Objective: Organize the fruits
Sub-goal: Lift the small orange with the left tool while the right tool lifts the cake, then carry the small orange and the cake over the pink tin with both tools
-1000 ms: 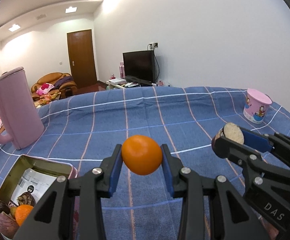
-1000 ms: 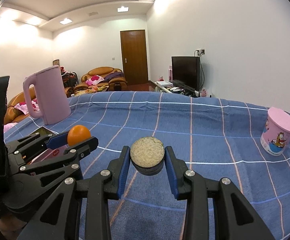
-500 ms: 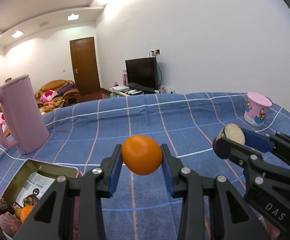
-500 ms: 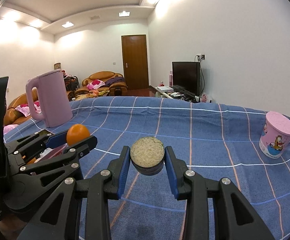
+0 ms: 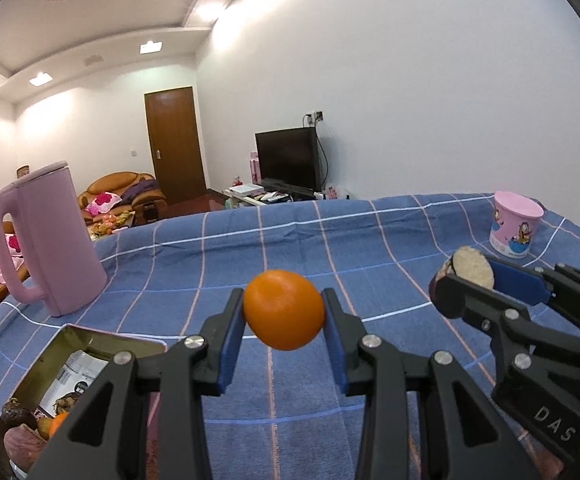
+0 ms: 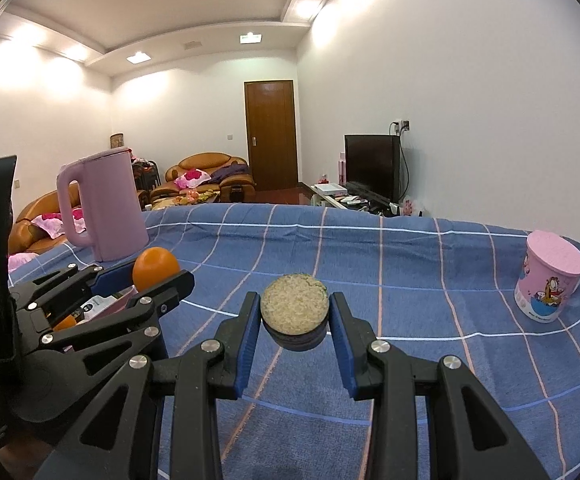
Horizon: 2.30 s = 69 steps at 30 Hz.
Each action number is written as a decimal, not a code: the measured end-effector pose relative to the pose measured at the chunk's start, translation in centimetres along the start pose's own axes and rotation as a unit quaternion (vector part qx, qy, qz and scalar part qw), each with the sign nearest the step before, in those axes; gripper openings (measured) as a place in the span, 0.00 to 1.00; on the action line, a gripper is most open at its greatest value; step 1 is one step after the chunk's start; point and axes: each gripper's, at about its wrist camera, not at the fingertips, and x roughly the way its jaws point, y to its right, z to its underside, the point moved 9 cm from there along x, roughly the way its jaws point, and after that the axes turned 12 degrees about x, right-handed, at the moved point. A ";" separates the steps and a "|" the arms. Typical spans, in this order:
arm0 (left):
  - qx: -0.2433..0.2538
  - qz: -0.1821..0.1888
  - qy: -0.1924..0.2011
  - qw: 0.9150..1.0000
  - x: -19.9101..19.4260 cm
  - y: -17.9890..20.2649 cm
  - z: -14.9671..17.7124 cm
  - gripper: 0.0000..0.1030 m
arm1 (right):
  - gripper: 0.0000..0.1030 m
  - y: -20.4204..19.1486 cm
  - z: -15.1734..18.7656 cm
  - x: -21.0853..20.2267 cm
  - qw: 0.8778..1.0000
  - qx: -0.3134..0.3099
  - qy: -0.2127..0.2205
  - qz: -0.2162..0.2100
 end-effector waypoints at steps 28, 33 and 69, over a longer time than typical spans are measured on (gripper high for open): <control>-0.039 -0.004 -0.050 0.998 -3.6 -3.7 3.9 0.38 | 0.36 -4.3 1.5 -0.5 0.998 -0.026 -0.023 -0.044; -0.049 -0.012 -0.051 0.997 -4.7 -5.4 4.1 0.38 | 0.36 -6.9 1.9 -0.4 0.997 -0.039 -0.029 -0.065; -0.106 -0.095 -0.098 0.985 -10.3 -15.3 10.5 0.38 | 0.36 -20.7 4.4 0.9 0.975 -0.076 -0.075 -0.193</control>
